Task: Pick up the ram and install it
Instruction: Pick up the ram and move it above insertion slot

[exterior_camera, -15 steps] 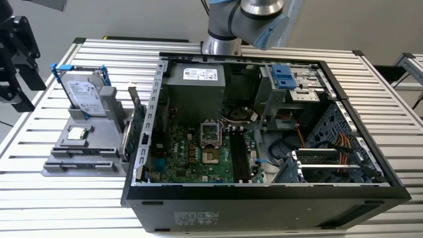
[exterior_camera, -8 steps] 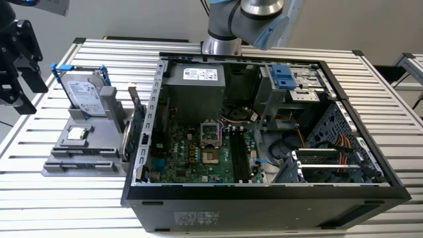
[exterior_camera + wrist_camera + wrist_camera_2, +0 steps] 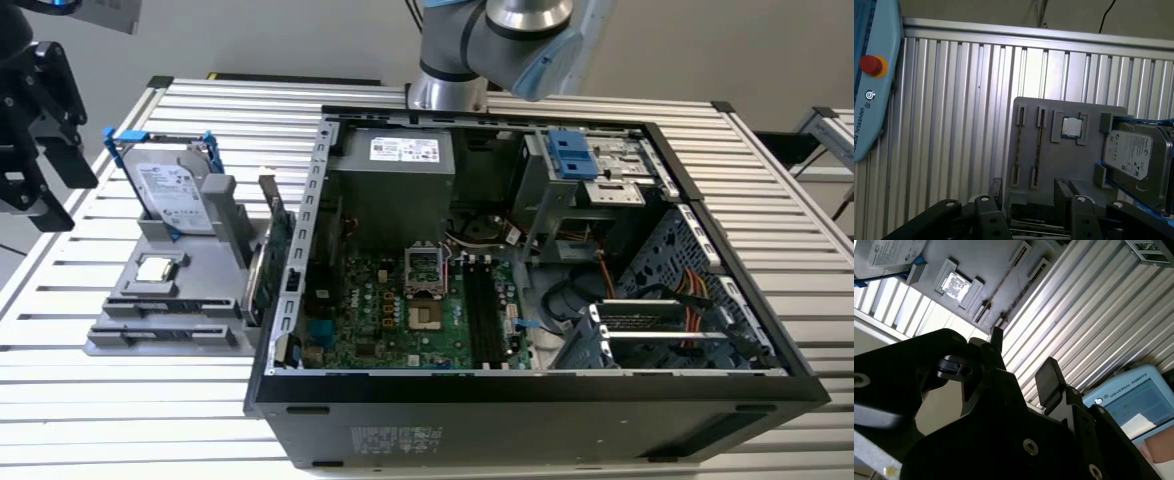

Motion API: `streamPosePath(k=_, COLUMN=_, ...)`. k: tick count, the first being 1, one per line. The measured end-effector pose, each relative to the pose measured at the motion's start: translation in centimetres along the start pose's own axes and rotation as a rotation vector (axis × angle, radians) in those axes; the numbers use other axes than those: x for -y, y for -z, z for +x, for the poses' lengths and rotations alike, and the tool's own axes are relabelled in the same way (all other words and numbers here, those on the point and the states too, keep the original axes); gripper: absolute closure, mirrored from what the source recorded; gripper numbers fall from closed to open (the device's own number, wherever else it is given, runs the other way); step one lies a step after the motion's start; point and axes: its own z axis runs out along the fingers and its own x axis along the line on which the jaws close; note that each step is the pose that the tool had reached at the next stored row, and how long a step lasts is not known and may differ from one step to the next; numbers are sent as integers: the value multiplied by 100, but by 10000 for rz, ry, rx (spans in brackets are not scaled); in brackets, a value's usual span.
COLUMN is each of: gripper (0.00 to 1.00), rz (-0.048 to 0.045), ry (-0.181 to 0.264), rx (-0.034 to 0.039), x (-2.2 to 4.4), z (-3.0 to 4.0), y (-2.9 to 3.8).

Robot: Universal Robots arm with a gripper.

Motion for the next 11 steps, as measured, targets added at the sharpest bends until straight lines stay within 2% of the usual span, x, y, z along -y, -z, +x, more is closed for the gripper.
streamPosePath(k=11, gripper=0, rz=-7, ry=-117, rx=-58, x=1, z=-2, y=-60)
